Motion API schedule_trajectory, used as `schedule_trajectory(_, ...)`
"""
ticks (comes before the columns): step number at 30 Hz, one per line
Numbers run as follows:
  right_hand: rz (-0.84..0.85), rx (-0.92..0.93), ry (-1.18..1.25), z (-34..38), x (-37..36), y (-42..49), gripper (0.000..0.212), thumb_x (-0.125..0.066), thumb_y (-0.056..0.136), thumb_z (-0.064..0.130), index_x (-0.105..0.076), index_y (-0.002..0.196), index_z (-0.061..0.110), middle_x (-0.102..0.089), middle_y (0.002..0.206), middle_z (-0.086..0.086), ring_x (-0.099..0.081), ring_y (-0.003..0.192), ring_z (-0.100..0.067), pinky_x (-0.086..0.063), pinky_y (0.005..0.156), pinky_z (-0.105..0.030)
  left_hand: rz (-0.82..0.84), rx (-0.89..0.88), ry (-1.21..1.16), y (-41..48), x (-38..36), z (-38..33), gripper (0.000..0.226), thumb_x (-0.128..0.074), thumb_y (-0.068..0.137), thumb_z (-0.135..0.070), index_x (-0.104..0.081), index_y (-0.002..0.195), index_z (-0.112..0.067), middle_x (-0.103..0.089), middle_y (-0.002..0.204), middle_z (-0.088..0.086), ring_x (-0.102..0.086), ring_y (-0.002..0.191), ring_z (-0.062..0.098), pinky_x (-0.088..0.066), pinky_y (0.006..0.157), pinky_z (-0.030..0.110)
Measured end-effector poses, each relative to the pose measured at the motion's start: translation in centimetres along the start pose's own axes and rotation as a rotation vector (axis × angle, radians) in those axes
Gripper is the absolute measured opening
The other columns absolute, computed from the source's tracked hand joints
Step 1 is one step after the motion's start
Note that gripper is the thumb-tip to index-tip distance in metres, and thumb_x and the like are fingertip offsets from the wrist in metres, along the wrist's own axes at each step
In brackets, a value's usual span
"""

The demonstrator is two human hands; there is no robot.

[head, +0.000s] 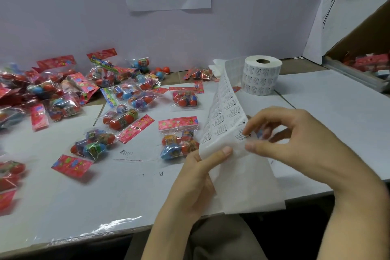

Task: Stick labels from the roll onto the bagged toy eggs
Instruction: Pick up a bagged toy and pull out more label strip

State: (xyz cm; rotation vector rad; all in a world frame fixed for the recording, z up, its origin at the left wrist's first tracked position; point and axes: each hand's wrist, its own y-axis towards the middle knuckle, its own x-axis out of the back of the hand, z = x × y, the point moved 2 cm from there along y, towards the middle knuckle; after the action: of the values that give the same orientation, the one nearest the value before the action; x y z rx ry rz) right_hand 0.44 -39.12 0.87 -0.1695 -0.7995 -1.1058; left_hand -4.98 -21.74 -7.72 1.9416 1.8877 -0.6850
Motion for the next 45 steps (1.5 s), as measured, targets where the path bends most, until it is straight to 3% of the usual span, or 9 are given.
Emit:
schedule_trajectory(6, 0.065, -0.066, -0.086, -0.5, -0.5, 0.2, 0.041, -0.084, 0.06, 0.051, -0.07, 0.098, 0.046, -0.055, 0.088, 0.027, -0.052, 0.074, 0.004, -0.043, 0.062, -0.008, 0.017, -0.012, 0.085, -0.1, -0.1, 0.0, 0.038, -0.071, 0.09, -0.022, -0.073, 0.123, -0.004, -0.072, 0.124, 0.021, -0.071, 0.109, 0.03, -0.059, 0.091, 0.035)
schedule_trajectory(21, 0.026, -0.051, -0.018, -0.3, -0.5, 0.4, 0.014, -0.086, 0.069, 0.035, -0.077, 0.08, 0.037, -0.056, 0.062, 0.013, -0.048, 0.057, -0.003, -0.04, 0.055, -0.012, 0.035, -0.041, 0.135, 0.3, 0.2, 0.9, 0.036, -0.077, 0.082, -0.007, -0.076, 0.118, -0.007, -0.074, 0.119, 0.02, -0.072, 0.111, 0.034, -0.058, 0.098, 0.045)
schedule_trajectory(30, -0.057, -0.075, -0.01, -0.9, 0.0, 0.3, 0.005, -0.081, 0.073, 0.043, -0.078, 0.078, 0.041, -0.069, 0.076, 0.01, -0.056, 0.065, -0.007, -0.047, 0.06, -0.023, 0.048, -0.048, 0.203, 0.3, 0.2, 1.1, 0.037, -0.079, 0.081, -0.009, -0.075, 0.118, -0.007, -0.075, 0.119, 0.017, -0.071, 0.113, 0.035, -0.057, 0.1, 0.047)
schedule_trajectory(34, -0.161, -0.049, 0.008, -0.9, 0.5, 0.3, 0.004, -0.08, 0.077, 0.039, -0.077, 0.08, 0.039, -0.064, 0.068, 0.011, -0.051, 0.057, -0.004, -0.039, 0.053, -0.014, 0.029, -0.053, 0.368, 0.1, 0.0, 1.2, 0.035, -0.081, 0.081, -0.015, -0.076, 0.115, -0.014, -0.078, 0.114, 0.008, -0.073, 0.11, 0.028, -0.057, 0.099, 0.047)
schedule_trajectory(37, -0.326, -0.025, 0.06, -0.6, 0.9, 0.3, 0.003, -0.077, 0.078, 0.04, -0.076, 0.079, 0.038, -0.067, 0.067, 0.01, -0.058, 0.059, -0.009, -0.045, 0.059, -0.028, 0.069, -0.05, 0.557, -0.4, -0.6, 1.3, 0.027, -0.078, 0.088, -0.019, -0.075, 0.115, -0.02, -0.079, 0.112, -0.001, -0.075, 0.106, 0.017, -0.06, 0.092, 0.035)
schedule_trajectory(39, -0.409, 0.001, 0.106, -0.3, 1.2, 0.2, 0.002, -0.077, 0.081, 0.035, -0.076, 0.08, 0.036, -0.071, 0.072, 0.012, -0.064, 0.06, -0.011, -0.049, 0.062, -0.03, 0.089, -0.024, 0.746, -0.8, -1.2, 1.3, 0.026, -0.075, 0.092, -0.027, -0.073, 0.118, -0.022, -0.078, 0.111, -0.007, -0.074, 0.103, 0.011, -0.06, 0.092, 0.036)
schedule_trajectory(42, -0.439, 0.033, 0.161, 0.3, 1.3, 0.1, 0.006, -0.078, 0.086, 0.028, -0.075, 0.087, 0.033, -0.075, 0.08, 0.014, -0.07, 0.063, -0.01, -0.054, 0.063, -0.029, 0.175, -0.009, 1.078, -1.6, -2.5, 0.4, 0.019, -0.07, 0.094, -0.046, -0.074, 0.095, -0.028, -0.069, 0.079, -0.019, -0.062, 0.072, 0.001, -0.052, 0.068, 0.023)
schedule_trajectory(43, -0.435, 0.042, 0.179, 0.5, 1.3, 0.0, 0.008, -0.078, 0.086, 0.025, -0.075, 0.089, 0.032, -0.076, 0.082, 0.013, -0.072, 0.065, -0.011, -0.057, 0.062, -0.031, 0.195, 0.021, 1.158, -1.9, -2.7, 0.0, 0.027, -0.069, 0.092, -0.053, -0.072, 0.087, -0.027, -0.067, 0.074, -0.016, -0.058, 0.067, 0.003, -0.049, 0.064, 0.025)
schedule_trajectory(45, -0.416, 0.055, 0.233, 0.7, 1.3, 0.1, 0.013, -0.08, 0.085, 0.022, -0.076, 0.094, 0.031, -0.077, 0.085, 0.009, -0.074, 0.068, -0.014, -0.06, 0.067, -0.031, 0.205, 0.118, 1.269, -2.4, -2.6, -1.0, 0.046, -0.064, 0.088, -0.067, -0.072, 0.089, -0.022, -0.071, 0.082, -0.008, -0.063, 0.074, 0.009, -0.054, 0.074, 0.038)
